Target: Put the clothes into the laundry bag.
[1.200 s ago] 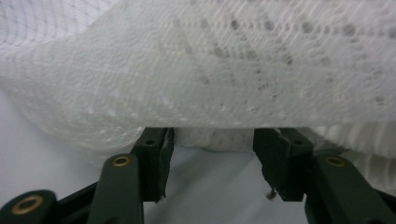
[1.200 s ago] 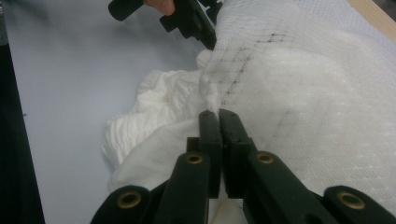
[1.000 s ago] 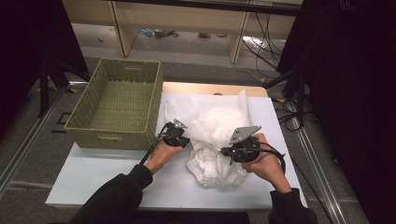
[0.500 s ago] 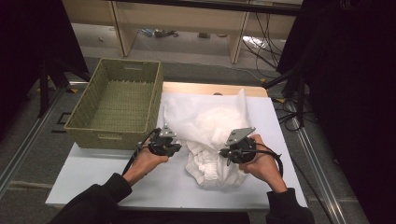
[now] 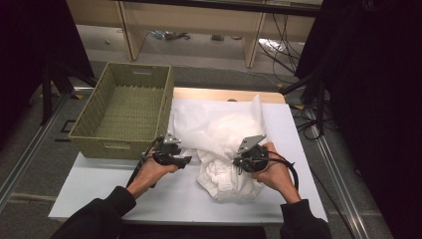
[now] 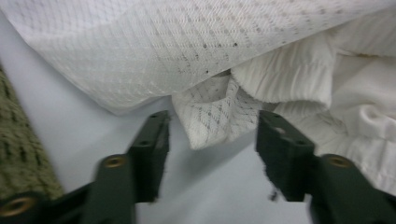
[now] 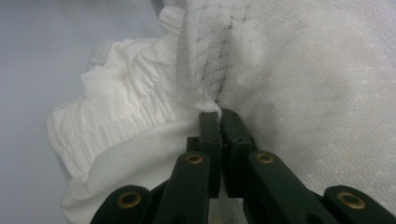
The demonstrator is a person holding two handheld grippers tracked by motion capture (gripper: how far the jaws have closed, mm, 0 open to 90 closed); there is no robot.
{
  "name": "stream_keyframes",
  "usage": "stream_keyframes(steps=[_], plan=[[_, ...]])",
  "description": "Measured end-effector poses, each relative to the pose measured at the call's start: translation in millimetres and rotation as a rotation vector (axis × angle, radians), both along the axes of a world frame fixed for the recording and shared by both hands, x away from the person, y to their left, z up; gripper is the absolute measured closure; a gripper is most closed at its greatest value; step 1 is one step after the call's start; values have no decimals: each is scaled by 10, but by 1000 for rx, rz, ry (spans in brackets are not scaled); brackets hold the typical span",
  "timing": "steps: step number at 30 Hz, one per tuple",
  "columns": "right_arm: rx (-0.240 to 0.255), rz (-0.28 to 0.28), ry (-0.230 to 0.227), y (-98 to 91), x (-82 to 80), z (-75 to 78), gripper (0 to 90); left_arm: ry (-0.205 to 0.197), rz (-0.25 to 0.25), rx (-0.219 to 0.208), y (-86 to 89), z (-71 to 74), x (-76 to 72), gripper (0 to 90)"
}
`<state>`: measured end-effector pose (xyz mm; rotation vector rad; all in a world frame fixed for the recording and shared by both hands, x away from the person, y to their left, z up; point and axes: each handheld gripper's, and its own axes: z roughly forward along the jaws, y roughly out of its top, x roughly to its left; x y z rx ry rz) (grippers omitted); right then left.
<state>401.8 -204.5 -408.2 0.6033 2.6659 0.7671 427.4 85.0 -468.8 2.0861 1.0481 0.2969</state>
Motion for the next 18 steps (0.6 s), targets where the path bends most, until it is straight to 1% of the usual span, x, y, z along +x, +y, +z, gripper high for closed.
stream_keyframes(steps=[1, 2, 3, 4, 5, 6, 7, 8, 9, 10, 11, 12, 13, 14, 15, 16, 17, 18], plan=[[-1, 13, -2, 5, 1, -2, 896, 0, 0, 0, 0, 0, 0, 409], [-1, 4, 11, 10, -2, 5, 896, -1, -6, 17, -74, -38, 50, 415], [-1, 4, 11, 10, -2, 5, 896, -1, -6, 17, -74, -38, 50, 425], [0, 4, 12, 10, -4, 4, 896, 15, -16, 21, -134, -75, 80, 425], [2, 15, 0, -1, -5, 2, 896, 29, -23, 24, -209, -121, 117, 469], [7, 5, 16, -1, -9, 10, 896, 17, -35, 38, -241, -138, 131, 542], [6, 1, 23, -8, -7, 16, 896, 17, -35, 38, -241, -138, 131, 650], [6, 6, 25, -9, -4, 15, 895, 13, -62, 29, -277, -158, 147, 766], [5, 11, 24, -12, 2, 15, 895, -12, -79, 51, -283, -158, 140, 840], [11, 12, 29, -11, 2, 8, 894, -42, -94, 86, -282, -151, 121, 869], [11, 12, 29, -11, 2, 8, 894, -42, -94, 86, -282, -151, 121, 877], [11, 9, 29, -13, 12, -13, 893, -47, -128, 92, -267, -123, 67, 880], [11, 9, 29, -13, 12, -13, 893, -47, -128, 92, -267, -123, 67, 881], [9, -18, 48, 1, 34, -60, 893, -68, -158, 103, -249, -60, -20, 883], [-8, -10, 31, 8, 71, -86, 894, -77, -177, 100, -241, -27, -65, 883], [-27, -18, 24, 18, 106, -109, 895, -86, -191, 100, -237, -1, -111, 884], [-45, -16, 11, 26, 151, -132, 895, -100, -202, 112, -236, 21, -158, 884], [-48, -41, 10, 41, 176, -148, 897, -119, -220, 129, -239, 34, -202, 884]])
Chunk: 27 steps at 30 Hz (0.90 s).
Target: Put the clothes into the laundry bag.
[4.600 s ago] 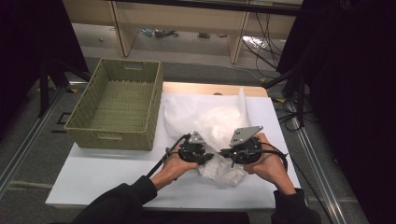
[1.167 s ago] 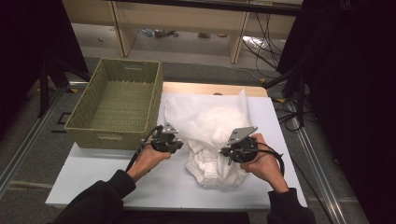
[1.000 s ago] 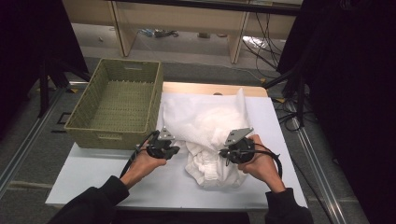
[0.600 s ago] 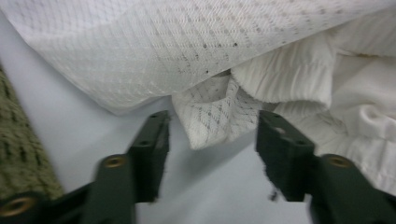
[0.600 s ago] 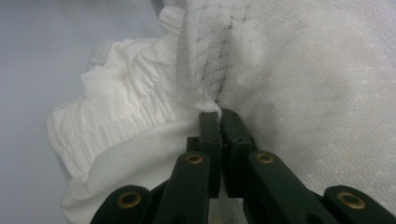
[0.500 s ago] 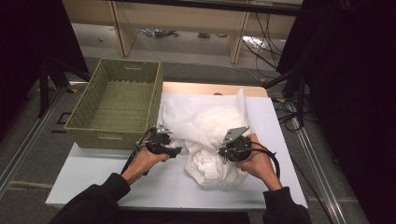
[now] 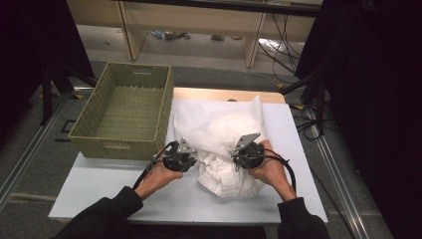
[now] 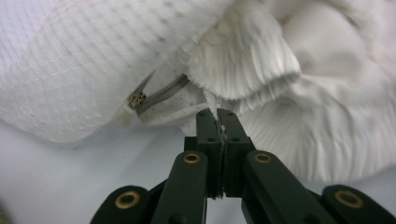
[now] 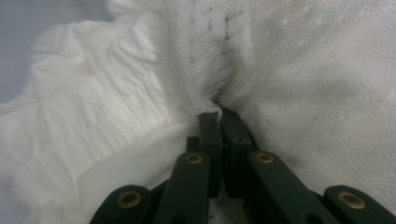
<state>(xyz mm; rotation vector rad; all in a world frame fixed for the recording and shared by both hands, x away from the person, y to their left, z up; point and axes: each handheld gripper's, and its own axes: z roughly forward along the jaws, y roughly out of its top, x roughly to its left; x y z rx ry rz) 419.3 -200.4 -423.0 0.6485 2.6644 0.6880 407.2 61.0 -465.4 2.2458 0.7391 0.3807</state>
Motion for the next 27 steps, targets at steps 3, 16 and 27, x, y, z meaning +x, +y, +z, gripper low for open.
stream_keyframes(steps=[3, 16, 27], plan=[[7, -42, -20, 1, 122, -17, 899, -10, -32, 13, -2, -4, -96, 885], [43, -104, -92, 22, 473, 65, 900, 21, -65, -17, 320, 29, -499, 887], [85, -32, -114, -59, 133, 292, 900, 48, -24, -22, 488, -31, -560, 874]])
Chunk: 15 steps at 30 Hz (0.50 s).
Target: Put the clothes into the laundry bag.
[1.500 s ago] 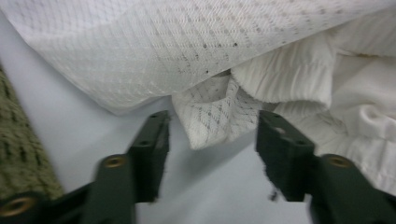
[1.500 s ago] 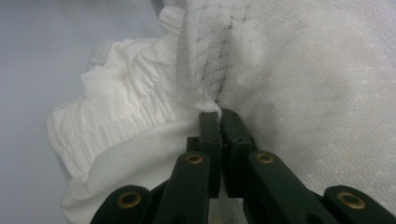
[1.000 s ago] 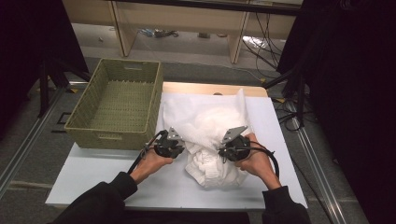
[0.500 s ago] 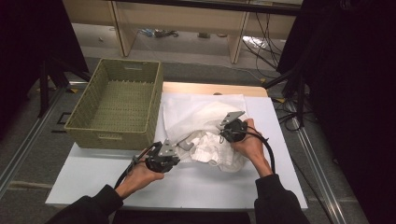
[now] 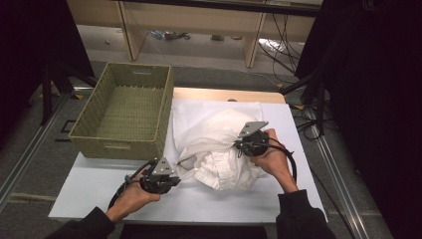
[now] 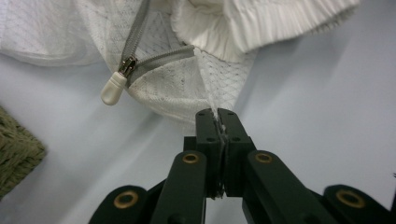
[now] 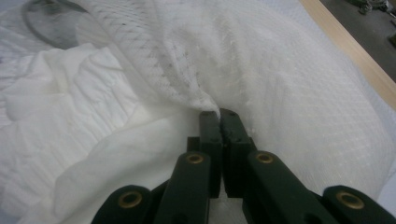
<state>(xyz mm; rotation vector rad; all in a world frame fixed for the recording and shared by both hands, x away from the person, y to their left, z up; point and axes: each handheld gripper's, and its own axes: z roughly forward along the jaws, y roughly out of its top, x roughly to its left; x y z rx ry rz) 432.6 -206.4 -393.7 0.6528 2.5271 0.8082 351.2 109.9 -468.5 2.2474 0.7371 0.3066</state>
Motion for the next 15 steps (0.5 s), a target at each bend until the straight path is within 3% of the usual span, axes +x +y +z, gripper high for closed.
stream_keyframes(steps=[1, 2, 4, 6, 7, 9, 12, 13, 14, 15], plan=[[-4, 15, -26, -32, -23, 31, 900, -1, 3, 5, -9, -1, 6, 845], [16, 21, -19, -76, -73, 76, 900, -8, 13, 10, -23, 9, 3, 720], [14, 25, -31, -106, -112, 116, 900, -29, 12, -2, -54, 39, -8, 663], [13, 34, -34, -123, -151, 156, 900, -65, 19, -30, -168, 127, -46, 526], [17, 33, -38, -121, -158, 167, 900, -64, 8, -49, -231, 146, -60, 455], [16, 36, -37, -113, -162, 175, 900, -41, -40, -86, -394, 149, -76, 403], [12, 30, -19, -85, -172, 163, 900, -36, -94, -61, -686, 104, -75, 303], [8, 45, -33, -82, -160, 160, 900, -26, -104, -64, -781, 81, -69, 290], [8, 45, -33, -82, -160, 160, 900, -26, -104, -64, -781, 81, -69, 278], [12, 34, -26, -79, -168, 163, 900, -26, -121, -70, -958, 31, -41, 247]])
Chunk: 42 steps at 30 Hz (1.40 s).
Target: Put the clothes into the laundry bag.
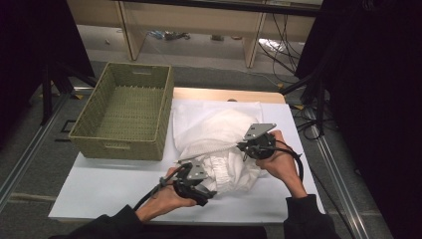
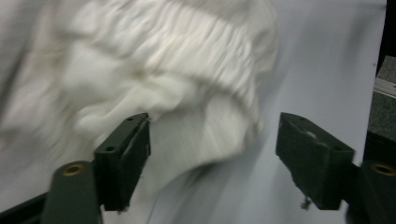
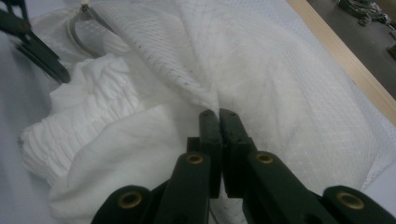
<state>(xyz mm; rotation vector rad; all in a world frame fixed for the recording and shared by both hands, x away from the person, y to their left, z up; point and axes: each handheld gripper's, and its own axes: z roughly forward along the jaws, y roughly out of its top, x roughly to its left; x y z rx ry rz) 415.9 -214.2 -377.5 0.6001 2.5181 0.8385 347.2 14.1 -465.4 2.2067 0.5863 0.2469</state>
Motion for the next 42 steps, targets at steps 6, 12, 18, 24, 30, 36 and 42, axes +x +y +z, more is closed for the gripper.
stream_keyframes(steps=[6, 12, 18, 24, 30, 36, 42], plan=[[5, 9, -2, 2, -18, 5, 900, -14, 44, 73, -355, -130, 125, 164], [9, 40, 6, 7, -126, 83, 900, -58, 95, 74, -401, -49, 320, 684], [46, 25, 21, -50, -191, 164, 900, -92, 127, 39, -260, 257, 499, 756], [88, 67, -5, -53, -276, 358, 900, -155, 259, 47, -139, 279, 858, 754], [37, 80, 43, -10, -295, 175, 900, -116, 304, 36, -148, 45, 1008, 711], [25, 60, 73, -10, -224, 28, 900, -44, 249, 77, -38, 146, 810, 396], [32, 50, 50, -36, -202, 75, 900, 7, 189, 115, 50, 255, 492, 247]])
